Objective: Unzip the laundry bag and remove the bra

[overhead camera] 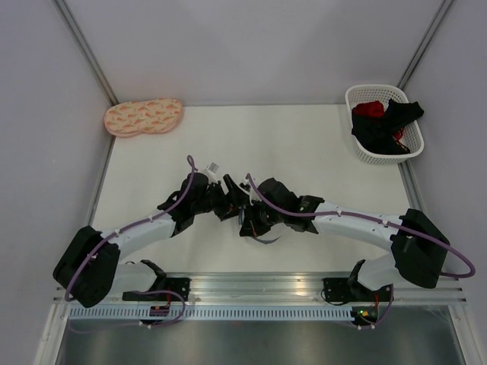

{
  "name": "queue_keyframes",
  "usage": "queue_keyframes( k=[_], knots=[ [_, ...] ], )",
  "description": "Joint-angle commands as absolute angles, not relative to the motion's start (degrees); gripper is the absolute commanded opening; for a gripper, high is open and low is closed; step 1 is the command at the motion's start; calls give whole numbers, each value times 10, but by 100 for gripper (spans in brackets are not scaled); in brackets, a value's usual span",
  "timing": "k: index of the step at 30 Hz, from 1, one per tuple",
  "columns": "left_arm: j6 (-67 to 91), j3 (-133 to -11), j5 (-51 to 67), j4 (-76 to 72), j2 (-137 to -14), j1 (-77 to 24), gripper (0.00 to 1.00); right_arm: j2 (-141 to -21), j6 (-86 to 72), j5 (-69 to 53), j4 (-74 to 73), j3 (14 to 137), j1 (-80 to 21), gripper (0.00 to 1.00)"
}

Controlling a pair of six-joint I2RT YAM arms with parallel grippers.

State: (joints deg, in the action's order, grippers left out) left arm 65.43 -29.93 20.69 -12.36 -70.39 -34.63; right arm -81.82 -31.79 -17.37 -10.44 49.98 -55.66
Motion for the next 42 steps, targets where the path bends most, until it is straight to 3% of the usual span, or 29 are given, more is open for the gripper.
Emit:
queue_keyframes(
  k=[1,2,3,8,9,22,28,35,42],
  knots=[
    [570,-352,258,-141,-748,-358,79,-802,-308,-178,-105,524,-560,0],
    [562,-352,261,-140,-751,-359,74,-801,-307,-177,-105,525,-559,1],
    [556,-350,262,-143,-751,-359,60,-800,-307,-175,-110,524,-560,0],
    [521,-350,238,-118,-736,-359,17,-790,-304,-162,-122,522,-560,1],
    [513,-352,233,-110,-734,-359,4,-789,-306,-158,-128,522,-560,1],
    [531,-362,123,-52,-758,-350,2,-816,-281,-213,-216,480,-573,0],
    [517,-388,126,-40,-771,-317,2,-835,-267,-200,-256,469,-610,0],
    [492,-398,176,-33,-773,-251,2,-862,-276,-88,-329,484,-612,1],
    [449,-410,255,-33,-812,-221,2,-948,-302,136,-402,544,-598,1]
  ],
)
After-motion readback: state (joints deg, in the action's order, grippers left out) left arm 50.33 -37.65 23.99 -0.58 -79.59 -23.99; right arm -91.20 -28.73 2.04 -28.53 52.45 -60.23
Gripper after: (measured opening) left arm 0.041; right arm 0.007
